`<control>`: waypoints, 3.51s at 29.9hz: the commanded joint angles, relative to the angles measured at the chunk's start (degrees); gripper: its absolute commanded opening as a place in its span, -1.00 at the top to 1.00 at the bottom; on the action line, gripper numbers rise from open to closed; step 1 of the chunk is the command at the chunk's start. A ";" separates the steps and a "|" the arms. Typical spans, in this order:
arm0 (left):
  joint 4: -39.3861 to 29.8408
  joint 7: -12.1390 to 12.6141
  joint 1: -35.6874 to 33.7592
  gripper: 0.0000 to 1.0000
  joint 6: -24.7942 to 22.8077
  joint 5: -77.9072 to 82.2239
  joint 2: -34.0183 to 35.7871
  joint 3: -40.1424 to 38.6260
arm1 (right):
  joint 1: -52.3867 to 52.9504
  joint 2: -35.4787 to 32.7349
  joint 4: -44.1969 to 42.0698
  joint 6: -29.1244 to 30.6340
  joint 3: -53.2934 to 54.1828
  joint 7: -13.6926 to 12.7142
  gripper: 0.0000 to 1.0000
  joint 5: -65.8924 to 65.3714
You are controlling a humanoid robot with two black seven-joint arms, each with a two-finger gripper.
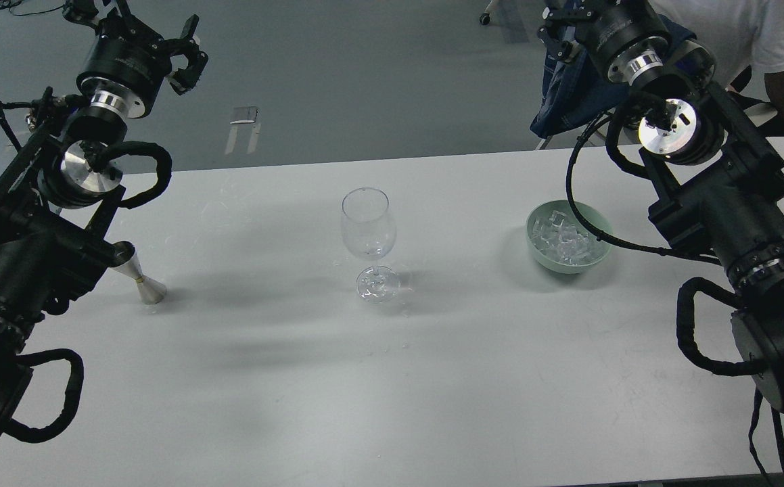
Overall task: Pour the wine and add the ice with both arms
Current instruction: 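Move the left gripper down and outward toward the metal jigger, then lower the open left gripper around the metal jigger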
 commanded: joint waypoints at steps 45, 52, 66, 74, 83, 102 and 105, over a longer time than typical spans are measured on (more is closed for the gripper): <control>-22.04 -0.19 15.48 -0.96 -3.34 -10.33 13.16 -2.69 | -4.03 -2.95 6.25 0.08 0.49 0.03 -1.00 0.18; -37.49 -0.01 29.96 -0.96 -1.05 -16.31 21.95 -13.48 | -6.06 -2.95 7.92 -1.75 0.49 -0.06 -1.00 0.18; -56.07 1.30 67.77 -0.96 -1.66 -21.58 20.39 -37.76 | -6.94 -2.95 8.10 -2.03 0.76 -0.06 -1.00 0.18; -59.93 1.30 76.21 -0.95 -1.66 -25.63 14.94 -39.42 | -7.55 -3.12 8.27 -2.03 0.85 0.03 -1.00 0.26; -60.46 0.61 79.29 -0.95 -1.66 -25.55 11.24 -40.13 | -7.64 -3.30 8.36 -1.67 0.85 0.03 -1.00 0.26; -61.61 12.18 82.55 -0.96 0.62 -25.11 1.76 -39.08 | -8.61 -3.82 8.80 -1.94 0.85 0.03 -1.00 0.18; -60.11 19.84 81.23 -0.96 0.53 -25.02 -2.37 -39.08 | -9.31 -3.83 9.42 -2.11 0.93 0.03 -1.00 0.18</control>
